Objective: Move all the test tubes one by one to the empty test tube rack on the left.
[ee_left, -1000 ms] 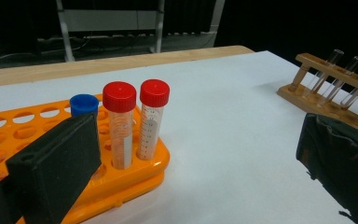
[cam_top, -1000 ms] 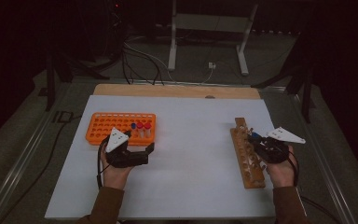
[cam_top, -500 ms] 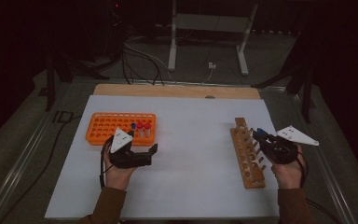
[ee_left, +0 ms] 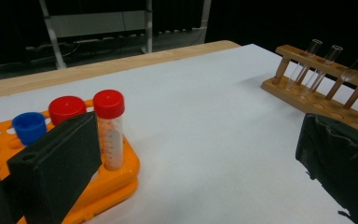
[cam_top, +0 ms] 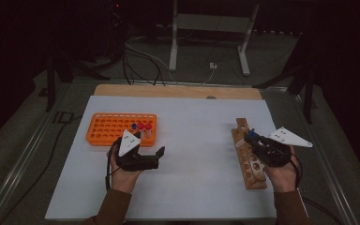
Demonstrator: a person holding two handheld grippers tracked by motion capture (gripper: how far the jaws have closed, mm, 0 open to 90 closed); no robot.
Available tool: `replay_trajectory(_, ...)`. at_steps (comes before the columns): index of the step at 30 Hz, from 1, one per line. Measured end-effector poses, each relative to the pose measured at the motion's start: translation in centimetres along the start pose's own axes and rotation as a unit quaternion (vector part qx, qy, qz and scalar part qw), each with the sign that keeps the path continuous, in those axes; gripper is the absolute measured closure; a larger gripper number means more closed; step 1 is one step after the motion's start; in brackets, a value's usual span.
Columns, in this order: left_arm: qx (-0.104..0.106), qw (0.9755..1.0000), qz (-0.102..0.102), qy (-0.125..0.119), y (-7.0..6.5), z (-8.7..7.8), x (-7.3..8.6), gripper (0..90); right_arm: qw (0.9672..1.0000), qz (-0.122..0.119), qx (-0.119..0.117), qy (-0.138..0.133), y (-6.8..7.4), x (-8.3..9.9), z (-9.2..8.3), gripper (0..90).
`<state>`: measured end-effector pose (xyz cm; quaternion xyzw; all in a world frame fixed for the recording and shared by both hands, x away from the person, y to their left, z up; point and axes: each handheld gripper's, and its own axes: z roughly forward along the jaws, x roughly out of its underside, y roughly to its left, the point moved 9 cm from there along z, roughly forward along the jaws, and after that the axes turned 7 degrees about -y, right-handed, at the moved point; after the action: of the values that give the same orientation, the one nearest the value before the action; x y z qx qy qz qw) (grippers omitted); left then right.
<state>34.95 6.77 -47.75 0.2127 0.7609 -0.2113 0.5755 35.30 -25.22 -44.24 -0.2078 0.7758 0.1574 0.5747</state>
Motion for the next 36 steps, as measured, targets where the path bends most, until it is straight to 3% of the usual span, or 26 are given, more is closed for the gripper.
replay_trajectory(8, 0.026, 0.9994, 0.023, 0.001, -3.0, 1.5, -0.5, 1.3, 0.9992, -0.002, -0.037, 0.016, 2.8, 0.7, 1.1, 76.3)
replay_trajectory(16, 0.057, 0.9953, 0.075, 0.021, -7.1, 3.8, 0.1, 3.6, 0.9978, 0.006, -0.062, 0.021, 4.5, 0.9, 1.5, 76.3)
replay_trajectory(25, 0.109, 0.9918, 0.062, 0.026, -10.6, 6.1, 0.7, 10.1, 0.995, 0.005, -0.092, 0.039, 6.8, 1.8, 2.4, 76.2)
replay_trajectory(30, 0.119, 0.9909, 0.056, 0.028, -11.8, 6.8, 1.1, 15.0, 0.9937, 0.004, -0.102, 0.045, 7.6, 2.0, 2.7, 76.2)
replay_trajectory(32, 0.122, 0.9903, 0.06, 0.027, -12.3, 7.1, 1.3, 17.0, 0.9933, 0.006, -0.106, 0.046, 7.8, 2.0, 2.7, 76.2)
replay_trajectory(36, 0.131, 0.9877, 0.08, 0.029, -13.5, 7.4, 1.6, 30.8, 0.9923, 0.014, -0.113, 0.049, 8.0, 2.1, 2.8, 76.2)
